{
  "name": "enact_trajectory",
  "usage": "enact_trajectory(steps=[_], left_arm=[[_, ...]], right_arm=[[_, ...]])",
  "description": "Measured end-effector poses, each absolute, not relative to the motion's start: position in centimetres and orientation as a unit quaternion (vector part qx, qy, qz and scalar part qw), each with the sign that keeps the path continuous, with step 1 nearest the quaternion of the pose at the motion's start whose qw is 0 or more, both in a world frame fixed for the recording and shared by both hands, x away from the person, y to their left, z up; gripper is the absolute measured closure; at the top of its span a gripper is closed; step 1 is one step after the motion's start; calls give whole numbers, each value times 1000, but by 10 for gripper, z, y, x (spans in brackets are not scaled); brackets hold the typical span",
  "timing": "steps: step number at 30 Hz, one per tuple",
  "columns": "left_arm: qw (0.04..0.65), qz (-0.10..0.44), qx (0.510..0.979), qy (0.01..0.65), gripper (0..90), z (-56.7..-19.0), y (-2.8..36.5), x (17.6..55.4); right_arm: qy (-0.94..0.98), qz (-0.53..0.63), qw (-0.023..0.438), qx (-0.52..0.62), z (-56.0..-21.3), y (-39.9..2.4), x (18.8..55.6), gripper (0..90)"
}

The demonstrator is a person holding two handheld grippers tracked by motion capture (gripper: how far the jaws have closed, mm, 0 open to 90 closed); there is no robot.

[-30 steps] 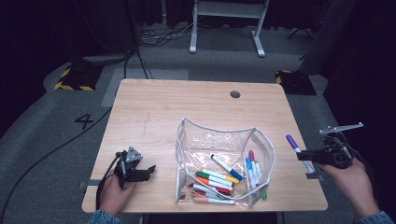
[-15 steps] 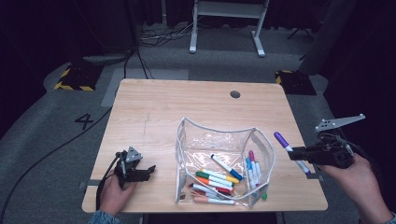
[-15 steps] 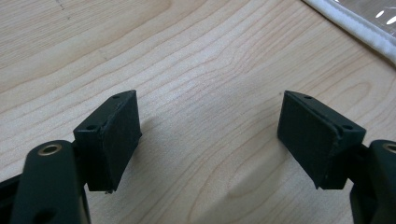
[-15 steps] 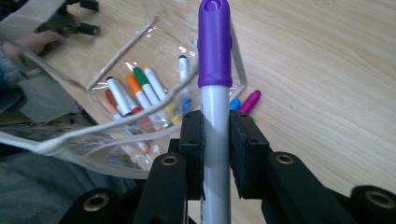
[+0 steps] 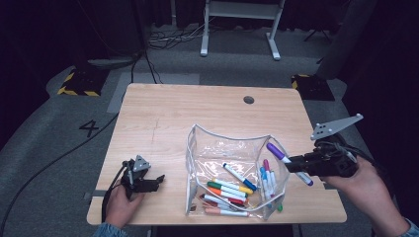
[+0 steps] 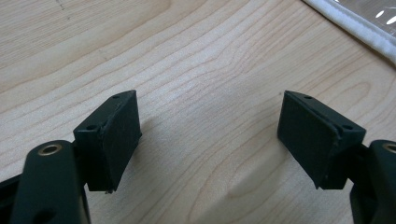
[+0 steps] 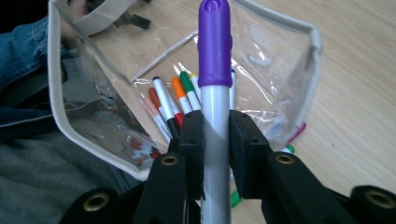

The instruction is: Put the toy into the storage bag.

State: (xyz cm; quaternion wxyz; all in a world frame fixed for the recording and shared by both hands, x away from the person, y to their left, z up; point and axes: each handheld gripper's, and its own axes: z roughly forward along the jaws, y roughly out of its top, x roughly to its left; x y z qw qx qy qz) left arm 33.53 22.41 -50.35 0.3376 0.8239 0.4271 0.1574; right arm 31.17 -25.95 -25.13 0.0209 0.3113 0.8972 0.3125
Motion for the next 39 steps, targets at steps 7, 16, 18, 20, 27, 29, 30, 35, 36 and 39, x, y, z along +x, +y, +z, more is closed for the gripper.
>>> enact_trajectory(steps=[7,16,18,20,27,29,30,35,36,39], left_arm=[[338,157,824,427,215,-504,224,335],[338,158,824,427,215,-504,224,335],[338,158,824,426,215,-504,224,335],[337,158,824,427,215,-504,224,335],[337,158,824,427,215,-504,224,335],[338,158,824,427,215,-504,224,335],[337,158,824,427,215,-504,224,335],[338,158,824,426,215,-504,224,335],[338,158,824,427,215,-504,224,335],[338,158,824,426,215,-504,224,335]], right_arm=[[914,299,13,273,-250,-224,314,762],[931,277,2,236,-251,-183,316,761],[935,272,1,229,-252,-175,317,761],[937,269,0,224,-253,-169,317,761],[952,231,6,200,-266,-143,320,761],[956,220,4,196,-270,-136,320,761],[958,213,1,191,-273,-132,321,761],[966,184,-13,180,-286,-117,323,761],[968,178,-15,178,-289,-114,323,761],[972,161,-20,171,-296,-106,323,761]])
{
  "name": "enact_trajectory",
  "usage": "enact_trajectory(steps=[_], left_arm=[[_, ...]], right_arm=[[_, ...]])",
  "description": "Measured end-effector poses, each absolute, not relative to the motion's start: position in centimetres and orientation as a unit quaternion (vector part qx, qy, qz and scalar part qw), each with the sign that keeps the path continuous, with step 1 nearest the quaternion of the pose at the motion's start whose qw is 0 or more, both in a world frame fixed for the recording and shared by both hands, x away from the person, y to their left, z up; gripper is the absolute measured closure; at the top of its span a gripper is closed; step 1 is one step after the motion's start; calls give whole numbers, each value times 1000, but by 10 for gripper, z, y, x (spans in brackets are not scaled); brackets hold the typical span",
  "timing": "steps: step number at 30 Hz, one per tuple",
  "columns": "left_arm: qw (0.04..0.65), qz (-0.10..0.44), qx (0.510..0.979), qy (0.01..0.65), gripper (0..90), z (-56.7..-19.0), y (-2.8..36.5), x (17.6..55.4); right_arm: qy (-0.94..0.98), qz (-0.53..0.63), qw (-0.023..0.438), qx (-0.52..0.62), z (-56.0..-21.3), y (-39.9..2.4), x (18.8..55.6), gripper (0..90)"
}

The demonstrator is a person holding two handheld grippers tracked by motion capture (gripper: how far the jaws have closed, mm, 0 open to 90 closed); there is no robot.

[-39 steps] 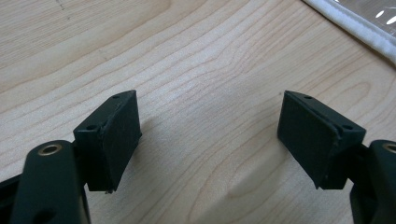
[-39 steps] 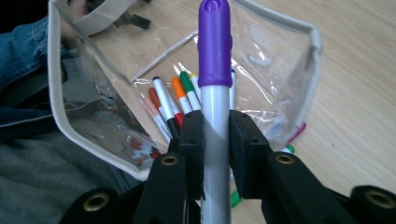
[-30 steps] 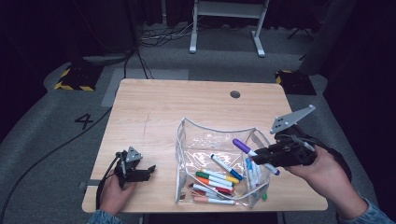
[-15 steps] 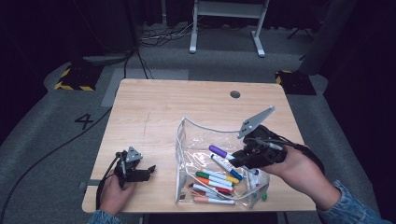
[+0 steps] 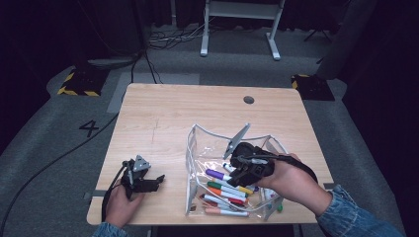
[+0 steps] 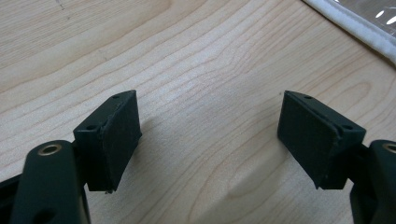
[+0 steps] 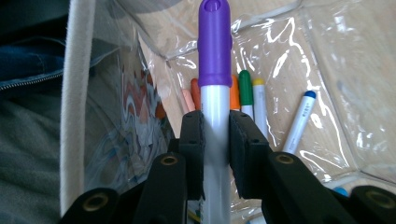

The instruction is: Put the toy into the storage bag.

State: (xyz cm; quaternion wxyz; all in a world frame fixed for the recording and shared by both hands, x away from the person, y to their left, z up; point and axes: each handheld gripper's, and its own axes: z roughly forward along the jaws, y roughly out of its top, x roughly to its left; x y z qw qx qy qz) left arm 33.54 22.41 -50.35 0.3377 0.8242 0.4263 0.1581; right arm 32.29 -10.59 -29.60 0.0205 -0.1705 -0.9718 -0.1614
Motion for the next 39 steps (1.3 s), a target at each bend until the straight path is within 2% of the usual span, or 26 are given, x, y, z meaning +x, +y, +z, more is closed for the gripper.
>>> enact_trajectory(steps=[22,39], left_arm=[[338,158,824,426,215,-504,224,335],[338,158,824,427,215,-504,224,335]], right_arm=[[-986,-59,54,-146,-344,-70,332,760],[-984,-18,80,-156,-377,-67,342,758]])
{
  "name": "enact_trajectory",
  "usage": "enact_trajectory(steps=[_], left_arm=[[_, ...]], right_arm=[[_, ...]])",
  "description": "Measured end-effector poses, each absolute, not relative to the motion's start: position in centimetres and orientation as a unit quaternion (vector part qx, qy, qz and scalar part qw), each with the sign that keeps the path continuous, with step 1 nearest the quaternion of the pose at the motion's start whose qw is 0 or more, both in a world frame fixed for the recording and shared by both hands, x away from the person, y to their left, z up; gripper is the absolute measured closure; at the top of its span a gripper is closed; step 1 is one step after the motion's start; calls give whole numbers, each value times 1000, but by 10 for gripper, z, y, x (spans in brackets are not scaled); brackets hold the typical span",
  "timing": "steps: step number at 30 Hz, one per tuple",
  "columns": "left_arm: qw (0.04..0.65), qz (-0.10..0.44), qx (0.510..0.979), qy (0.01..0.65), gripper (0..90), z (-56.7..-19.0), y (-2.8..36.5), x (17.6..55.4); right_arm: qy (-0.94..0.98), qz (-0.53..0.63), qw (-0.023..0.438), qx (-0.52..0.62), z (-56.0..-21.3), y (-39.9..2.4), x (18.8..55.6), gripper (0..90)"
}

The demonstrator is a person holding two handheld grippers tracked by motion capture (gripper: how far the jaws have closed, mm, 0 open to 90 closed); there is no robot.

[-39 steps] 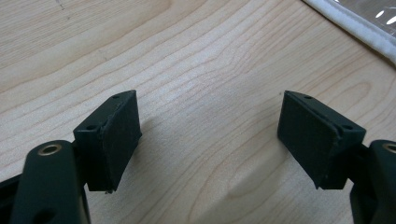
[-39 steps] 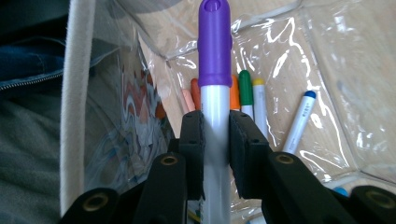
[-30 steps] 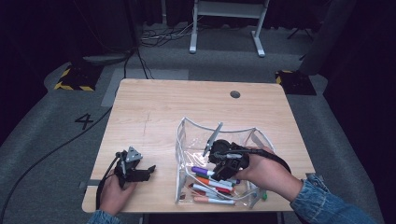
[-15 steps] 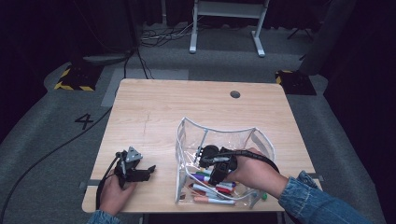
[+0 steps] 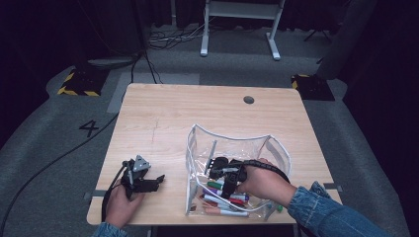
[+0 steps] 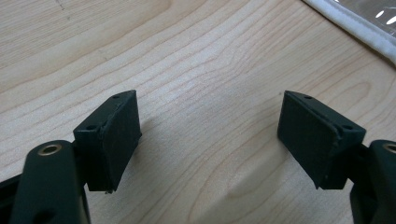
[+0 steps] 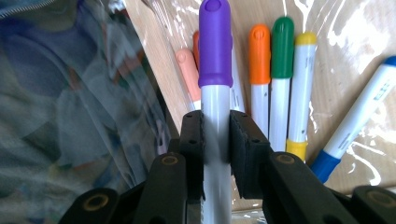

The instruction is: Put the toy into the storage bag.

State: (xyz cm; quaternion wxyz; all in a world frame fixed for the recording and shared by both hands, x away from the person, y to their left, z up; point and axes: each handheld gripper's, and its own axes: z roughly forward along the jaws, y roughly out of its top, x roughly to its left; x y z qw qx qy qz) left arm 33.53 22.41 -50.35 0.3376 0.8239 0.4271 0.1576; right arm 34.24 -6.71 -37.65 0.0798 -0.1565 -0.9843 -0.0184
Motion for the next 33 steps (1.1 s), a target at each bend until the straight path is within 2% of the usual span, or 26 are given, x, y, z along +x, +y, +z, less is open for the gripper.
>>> enact_trajectory(steps=[8,9,10,14,18,22,27,33], left_arm=[[338,158,824,427,215,-504,224,335],[338,157,824,427,215,-504,224,335],[337,158,824,427,215,-503,224,335],[338,157,824,428,215,-504,224,335],[338,158,824,427,214,-504,224,335],[338,158,824,426,215,-504,224,335],[338,158,824,426,214,-504,224,335],[338,158,824,426,214,-504,224,335]], right_arm=[[-982,0,91,-166,-389,-70,346,738],[-982,2,89,-165,-390,-71,346,647],[-984,-16,68,-161,-390,-73,348,535],[-981,-43,46,-182,-377,-79,351,526],[-976,-85,22,-200,-353,-90,353,489],[-969,-123,-4,-213,-327,-107,350,494],[-954,-180,-23,-240,-299,-139,345,499],[-935,-224,-35,-274,-282,-179,342,514]])
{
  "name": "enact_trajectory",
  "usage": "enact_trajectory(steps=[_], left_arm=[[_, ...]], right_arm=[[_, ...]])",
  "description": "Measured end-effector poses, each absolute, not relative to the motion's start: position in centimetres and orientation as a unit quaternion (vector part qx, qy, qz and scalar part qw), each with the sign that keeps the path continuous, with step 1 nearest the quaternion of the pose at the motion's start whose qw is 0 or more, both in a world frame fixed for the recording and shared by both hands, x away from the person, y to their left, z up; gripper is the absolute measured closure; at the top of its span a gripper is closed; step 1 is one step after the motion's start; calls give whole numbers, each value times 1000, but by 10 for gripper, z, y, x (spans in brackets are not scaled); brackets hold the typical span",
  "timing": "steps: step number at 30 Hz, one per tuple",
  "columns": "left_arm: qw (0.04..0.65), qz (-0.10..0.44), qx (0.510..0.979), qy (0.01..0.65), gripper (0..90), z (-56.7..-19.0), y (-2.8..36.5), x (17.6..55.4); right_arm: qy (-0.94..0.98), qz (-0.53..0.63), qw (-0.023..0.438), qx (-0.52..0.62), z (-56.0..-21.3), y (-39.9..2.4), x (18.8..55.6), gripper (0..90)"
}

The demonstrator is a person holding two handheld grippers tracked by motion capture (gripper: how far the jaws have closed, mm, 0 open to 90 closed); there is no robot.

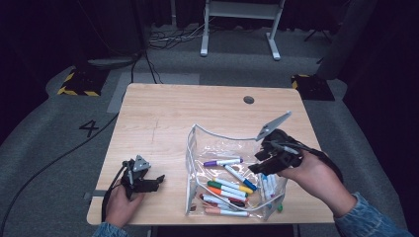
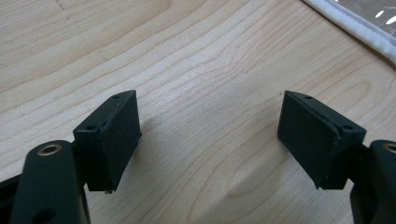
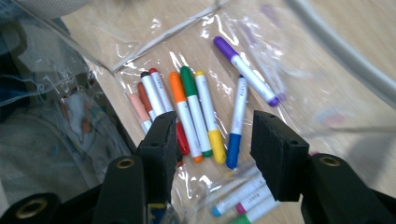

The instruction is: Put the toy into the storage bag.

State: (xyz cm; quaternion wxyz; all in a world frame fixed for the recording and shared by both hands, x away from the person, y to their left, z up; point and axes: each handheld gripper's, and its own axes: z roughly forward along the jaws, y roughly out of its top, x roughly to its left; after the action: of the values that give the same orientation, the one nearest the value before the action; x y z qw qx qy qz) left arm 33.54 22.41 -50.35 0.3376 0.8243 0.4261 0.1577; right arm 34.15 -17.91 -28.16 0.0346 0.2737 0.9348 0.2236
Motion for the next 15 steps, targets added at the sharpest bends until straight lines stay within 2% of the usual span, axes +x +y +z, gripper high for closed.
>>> enact_trajectory(steps=[9,15], left_arm=[[337,157,824,427,214,-503,224,335],[338,158,824,426,214,-504,224,335]], right_arm=[[902,255,55,343,-278,-247,345,535],[879,291,57,373,-276,-277,346,523]])
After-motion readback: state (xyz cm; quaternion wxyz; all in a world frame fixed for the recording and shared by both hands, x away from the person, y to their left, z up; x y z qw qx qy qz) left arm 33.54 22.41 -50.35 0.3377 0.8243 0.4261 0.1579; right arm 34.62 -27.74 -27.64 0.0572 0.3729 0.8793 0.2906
